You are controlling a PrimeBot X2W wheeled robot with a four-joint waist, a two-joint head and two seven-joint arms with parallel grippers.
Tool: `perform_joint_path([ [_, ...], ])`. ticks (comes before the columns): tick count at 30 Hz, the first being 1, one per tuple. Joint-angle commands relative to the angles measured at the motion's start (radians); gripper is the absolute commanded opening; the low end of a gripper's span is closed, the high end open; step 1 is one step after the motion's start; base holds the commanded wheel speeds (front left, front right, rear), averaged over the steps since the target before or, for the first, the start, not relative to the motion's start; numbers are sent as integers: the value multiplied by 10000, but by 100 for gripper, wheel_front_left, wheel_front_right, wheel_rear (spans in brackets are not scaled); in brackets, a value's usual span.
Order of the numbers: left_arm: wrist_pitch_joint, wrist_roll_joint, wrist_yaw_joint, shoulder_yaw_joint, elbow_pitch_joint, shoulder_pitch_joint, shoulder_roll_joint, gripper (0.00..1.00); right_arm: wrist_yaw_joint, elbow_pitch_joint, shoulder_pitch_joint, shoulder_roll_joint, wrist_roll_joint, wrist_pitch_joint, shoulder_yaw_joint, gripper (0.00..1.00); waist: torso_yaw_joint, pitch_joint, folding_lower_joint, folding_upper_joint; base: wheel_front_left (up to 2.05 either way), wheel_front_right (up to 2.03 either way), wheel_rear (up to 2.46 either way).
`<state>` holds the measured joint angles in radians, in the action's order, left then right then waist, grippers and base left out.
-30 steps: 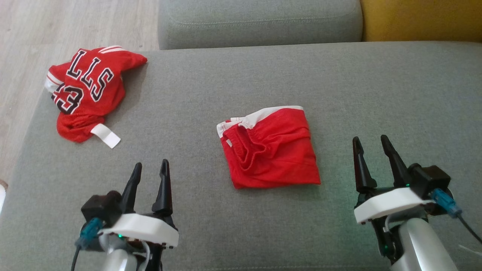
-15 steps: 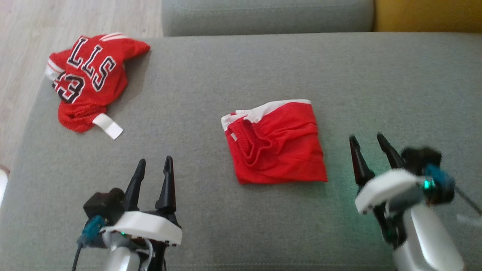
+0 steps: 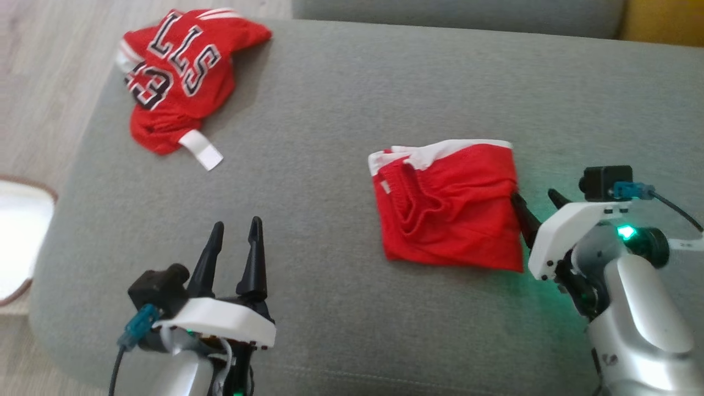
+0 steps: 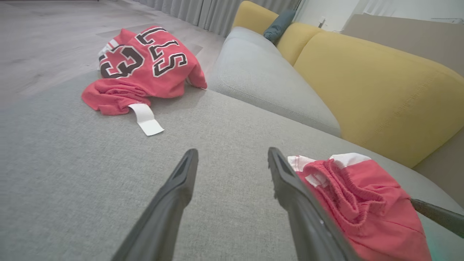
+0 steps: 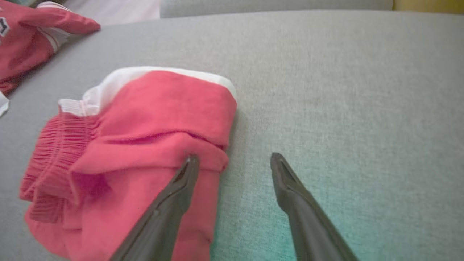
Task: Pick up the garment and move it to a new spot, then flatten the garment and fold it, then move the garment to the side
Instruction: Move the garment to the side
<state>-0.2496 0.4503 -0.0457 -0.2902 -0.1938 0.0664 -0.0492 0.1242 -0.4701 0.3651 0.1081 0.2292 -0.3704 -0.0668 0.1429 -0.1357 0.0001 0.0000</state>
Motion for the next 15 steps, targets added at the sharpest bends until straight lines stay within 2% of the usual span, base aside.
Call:
perform_joint_path([
  [1,-122,49,-104,211,370,444,-10,100,65,173,497,112,132,-115,-225,100,288,-155,-1,0,0,0,0],
  [12,-122,63,-139,153,381,415,-10,100,65,-874,704,311,820,-665,-516,100,762,-320,-1,0,0,0,0],
  [13,-122,46,-144,163,385,407,-10,100,65,-950,728,311,884,-669,-590,85,749,-328,-1,0,0,0,0],
  [14,-122,-8,-138,182,391,406,-10,100,65,-1074,803,318,966,-611,-729,33,692,-360,-1,0,0,0,0],
  [15,-122,-35,-130,191,400,414,-10,100,65,-1122,853,329,982,-557,-812,18,650,-382,-1,0,0,0,0],
])
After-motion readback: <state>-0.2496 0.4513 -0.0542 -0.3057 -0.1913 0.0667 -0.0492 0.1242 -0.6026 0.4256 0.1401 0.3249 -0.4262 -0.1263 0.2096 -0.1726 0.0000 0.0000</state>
